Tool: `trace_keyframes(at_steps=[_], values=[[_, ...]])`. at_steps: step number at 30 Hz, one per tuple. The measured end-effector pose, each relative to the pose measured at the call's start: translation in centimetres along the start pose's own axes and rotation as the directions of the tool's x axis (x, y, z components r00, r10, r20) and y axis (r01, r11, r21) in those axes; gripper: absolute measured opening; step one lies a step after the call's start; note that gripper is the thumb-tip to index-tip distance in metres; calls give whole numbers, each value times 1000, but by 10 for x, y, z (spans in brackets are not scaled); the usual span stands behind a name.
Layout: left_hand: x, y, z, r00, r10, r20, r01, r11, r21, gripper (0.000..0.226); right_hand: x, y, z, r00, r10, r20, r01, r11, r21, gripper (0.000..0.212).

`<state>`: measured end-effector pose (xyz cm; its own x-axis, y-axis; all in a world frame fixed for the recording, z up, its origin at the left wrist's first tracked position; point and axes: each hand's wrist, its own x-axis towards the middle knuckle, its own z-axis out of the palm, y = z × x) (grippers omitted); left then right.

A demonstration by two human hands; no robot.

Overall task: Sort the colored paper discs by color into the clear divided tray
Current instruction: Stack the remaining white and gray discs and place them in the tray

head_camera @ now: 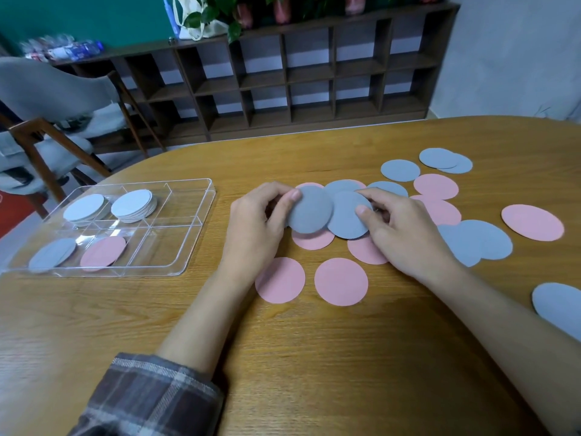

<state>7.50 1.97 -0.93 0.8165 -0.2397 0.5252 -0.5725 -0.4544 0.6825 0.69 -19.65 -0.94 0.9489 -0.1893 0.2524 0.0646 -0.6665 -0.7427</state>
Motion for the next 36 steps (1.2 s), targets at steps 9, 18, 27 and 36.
trace_keyframes(at_steps=[9, 18, 27, 36], values=[[-9, 14, 8, 981, -143, 129, 166, 967, -192, 10, -5, -7, 2, 989, -66, 134, 44, 986, 163, 24], [4, -20, -2, 982, -59, 180, -4, 943, 331, 37, -3, 2, 0, 995, -68, 76, 67, 998, 10, 28], [3, -21, -7, 962, -175, 209, 72, 903, 424, 44, 0, 2, -2, 999, -23, 26, 24, 1000, -10, 31], [3, -19, -5, 997, -34, 62, 9, 928, 372, 38, 0, 1, -2, 999, -29, 28, 29, 1000, -8, 30]])
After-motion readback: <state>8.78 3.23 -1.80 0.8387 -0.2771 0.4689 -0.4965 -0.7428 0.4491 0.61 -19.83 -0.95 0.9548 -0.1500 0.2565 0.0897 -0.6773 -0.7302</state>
